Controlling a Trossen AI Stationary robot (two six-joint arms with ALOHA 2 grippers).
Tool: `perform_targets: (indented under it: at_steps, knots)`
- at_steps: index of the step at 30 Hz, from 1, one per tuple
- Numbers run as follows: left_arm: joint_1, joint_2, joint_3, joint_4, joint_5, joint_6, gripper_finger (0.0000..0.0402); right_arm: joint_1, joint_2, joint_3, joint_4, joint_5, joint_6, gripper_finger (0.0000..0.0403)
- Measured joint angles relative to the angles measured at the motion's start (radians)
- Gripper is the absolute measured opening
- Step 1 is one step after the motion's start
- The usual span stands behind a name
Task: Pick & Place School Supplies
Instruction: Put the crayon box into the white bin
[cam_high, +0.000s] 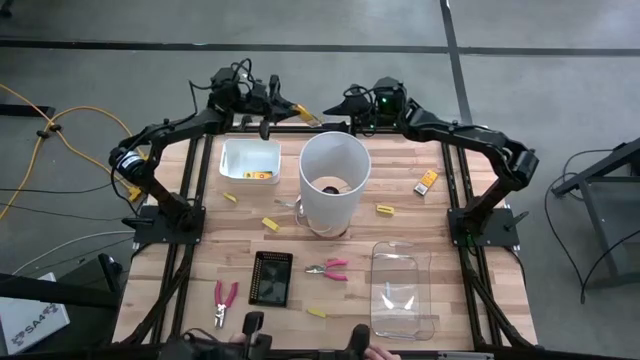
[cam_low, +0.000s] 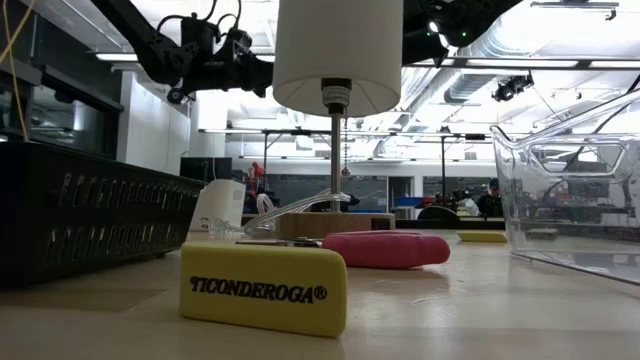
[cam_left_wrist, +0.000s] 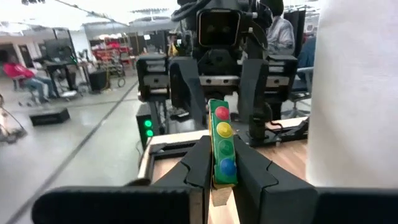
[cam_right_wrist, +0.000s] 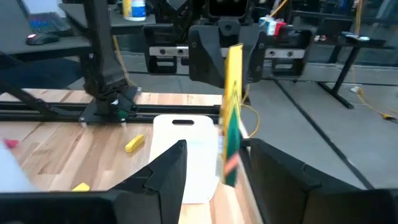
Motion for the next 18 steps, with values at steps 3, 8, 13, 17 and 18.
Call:
perform_targets:
  at_steps: [3, 8, 13, 17, 18]
  knots:
    - [0.043, 0.0, 0.0, -0.048, 0.05, -0.016, 0.0038, -0.001, -0.005, 0.0, -0.03, 0.007, 0.0, 0.0168]
    - [0.137, -0.008, 0.0, -0.157, 0.117, -0.028, 0.0038, -0.004, -0.005, 0.0, -0.105, 0.037, 0.001, 0.0167]
    - [0.216, -0.065, 0.0, -0.338, 0.163, -0.002, 0.0038, -0.004, -0.005, 0.0, -0.197, 0.08, 0.005, 0.0167]
    - [0.246, -0.147, 0.0, -0.55, 0.142, 0.102, 0.0038, -0.004, -0.005, 0.0, -0.264, 0.084, 0.006, 0.0167]
    - [0.25, -0.169, 0.0, -0.612, 0.118, 0.137, 0.0038, -0.004, -0.005, 0.0, -0.279, 0.084, 0.007, 0.0167]
